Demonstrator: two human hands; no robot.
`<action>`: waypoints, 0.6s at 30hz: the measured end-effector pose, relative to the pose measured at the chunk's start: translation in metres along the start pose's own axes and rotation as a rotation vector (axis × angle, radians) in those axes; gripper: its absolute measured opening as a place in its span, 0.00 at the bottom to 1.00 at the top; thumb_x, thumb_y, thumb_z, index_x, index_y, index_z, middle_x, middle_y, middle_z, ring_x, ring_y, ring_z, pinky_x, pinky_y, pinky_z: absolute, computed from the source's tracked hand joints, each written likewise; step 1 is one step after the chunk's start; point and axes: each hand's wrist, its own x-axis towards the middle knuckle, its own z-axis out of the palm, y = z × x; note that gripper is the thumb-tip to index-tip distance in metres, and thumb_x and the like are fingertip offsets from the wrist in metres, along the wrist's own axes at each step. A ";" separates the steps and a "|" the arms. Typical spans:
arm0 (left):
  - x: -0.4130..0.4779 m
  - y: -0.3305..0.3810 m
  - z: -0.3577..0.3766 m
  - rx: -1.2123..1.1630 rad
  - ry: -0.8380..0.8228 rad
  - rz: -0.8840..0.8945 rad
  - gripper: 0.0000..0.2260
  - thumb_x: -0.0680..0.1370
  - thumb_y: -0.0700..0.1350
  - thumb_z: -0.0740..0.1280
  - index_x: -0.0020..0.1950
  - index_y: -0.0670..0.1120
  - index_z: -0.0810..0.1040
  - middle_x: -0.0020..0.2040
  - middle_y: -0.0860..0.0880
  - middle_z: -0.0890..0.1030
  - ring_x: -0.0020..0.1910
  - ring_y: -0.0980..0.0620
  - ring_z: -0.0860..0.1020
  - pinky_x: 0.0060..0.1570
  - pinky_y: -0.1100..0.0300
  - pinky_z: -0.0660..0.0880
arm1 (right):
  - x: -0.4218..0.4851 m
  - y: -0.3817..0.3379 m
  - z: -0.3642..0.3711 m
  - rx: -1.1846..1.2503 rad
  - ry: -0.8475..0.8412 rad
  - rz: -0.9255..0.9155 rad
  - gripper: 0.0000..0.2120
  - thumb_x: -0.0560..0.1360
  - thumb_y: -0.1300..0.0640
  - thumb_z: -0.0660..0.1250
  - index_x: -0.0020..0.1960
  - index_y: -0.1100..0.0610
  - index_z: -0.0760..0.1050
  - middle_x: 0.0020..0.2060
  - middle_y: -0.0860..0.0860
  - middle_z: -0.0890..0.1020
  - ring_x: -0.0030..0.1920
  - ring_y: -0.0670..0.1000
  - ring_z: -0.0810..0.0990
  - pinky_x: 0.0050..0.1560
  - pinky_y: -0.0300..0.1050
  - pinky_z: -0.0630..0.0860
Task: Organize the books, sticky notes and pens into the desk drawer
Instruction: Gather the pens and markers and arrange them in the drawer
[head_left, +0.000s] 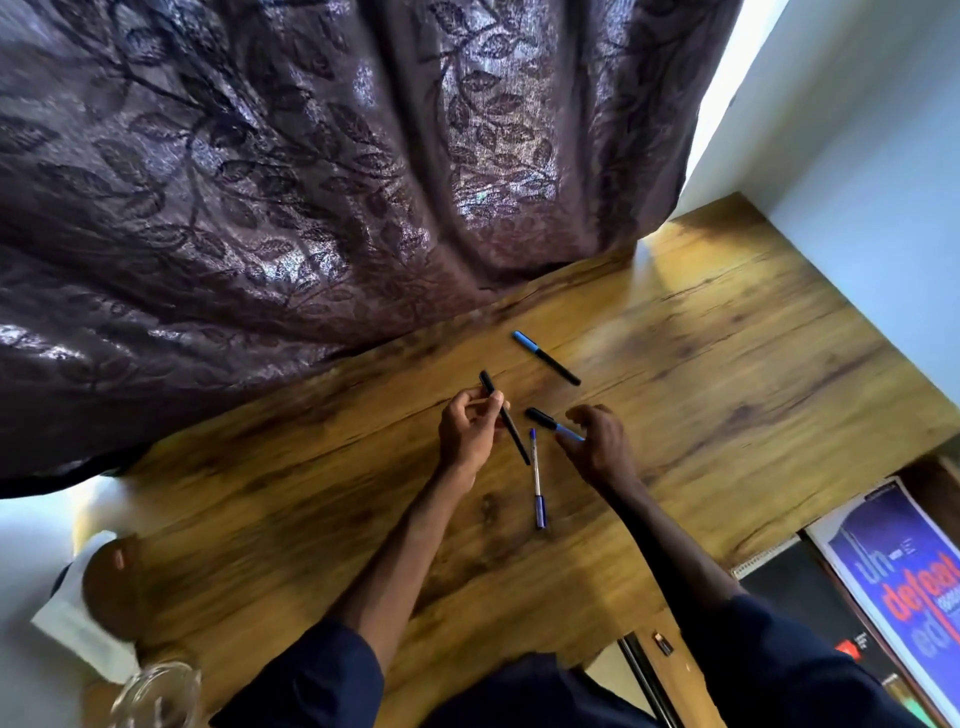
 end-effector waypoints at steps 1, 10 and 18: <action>-0.001 -0.002 0.001 0.017 -0.011 -0.007 0.09 0.79 0.51 0.71 0.55 0.49 0.79 0.45 0.50 0.87 0.41 0.52 0.86 0.43 0.50 0.84 | 0.003 0.001 0.005 -0.039 -0.037 -0.018 0.12 0.74 0.55 0.73 0.55 0.56 0.79 0.50 0.51 0.79 0.46 0.48 0.77 0.41 0.42 0.76; -0.017 -0.008 0.003 0.085 -0.066 -0.051 0.09 0.79 0.51 0.70 0.57 0.49 0.79 0.45 0.52 0.87 0.41 0.54 0.86 0.40 0.56 0.84 | -0.004 0.002 0.000 0.069 -0.013 0.090 0.03 0.77 0.56 0.69 0.50 0.53 0.79 0.47 0.49 0.81 0.44 0.47 0.78 0.37 0.38 0.74; -0.053 -0.021 0.040 0.131 -0.260 -0.058 0.16 0.76 0.47 0.75 0.60 0.44 0.78 0.51 0.47 0.85 0.38 0.54 0.85 0.44 0.50 0.85 | -0.077 0.027 -0.045 0.343 0.120 0.259 0.08 0.71 0.54 0.78 0.48 0.54 0.84 0.40 0.44 0.85 0.41 0.38 0.82 0.38 0.24 0.73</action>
